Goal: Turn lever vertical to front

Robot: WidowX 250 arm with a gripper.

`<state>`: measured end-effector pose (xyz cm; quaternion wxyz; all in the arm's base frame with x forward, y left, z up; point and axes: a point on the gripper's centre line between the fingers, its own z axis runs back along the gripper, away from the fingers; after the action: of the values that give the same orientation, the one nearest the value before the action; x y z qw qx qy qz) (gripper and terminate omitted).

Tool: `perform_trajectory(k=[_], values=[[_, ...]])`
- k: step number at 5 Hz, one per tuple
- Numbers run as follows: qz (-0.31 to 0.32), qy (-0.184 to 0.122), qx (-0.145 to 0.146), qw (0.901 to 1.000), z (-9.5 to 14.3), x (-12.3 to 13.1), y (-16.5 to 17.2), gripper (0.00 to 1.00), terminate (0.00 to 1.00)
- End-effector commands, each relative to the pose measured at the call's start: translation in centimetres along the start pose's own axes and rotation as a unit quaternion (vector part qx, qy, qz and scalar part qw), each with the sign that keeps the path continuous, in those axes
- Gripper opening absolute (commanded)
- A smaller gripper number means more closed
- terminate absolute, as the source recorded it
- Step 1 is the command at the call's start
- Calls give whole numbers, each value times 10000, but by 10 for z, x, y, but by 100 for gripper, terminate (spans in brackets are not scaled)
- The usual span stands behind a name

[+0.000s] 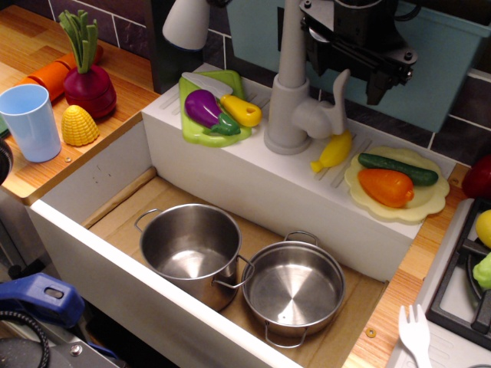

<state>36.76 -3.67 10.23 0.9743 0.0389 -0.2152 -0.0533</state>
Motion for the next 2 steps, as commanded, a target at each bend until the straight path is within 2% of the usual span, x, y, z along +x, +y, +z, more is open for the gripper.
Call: perform_trajectory(k=[1, 2], values=[[111, -213, -97, 9997, 8, 14, 1, 0, 0], [191, -140, -116, 9997, 10, 11, 0, 0, 0]])
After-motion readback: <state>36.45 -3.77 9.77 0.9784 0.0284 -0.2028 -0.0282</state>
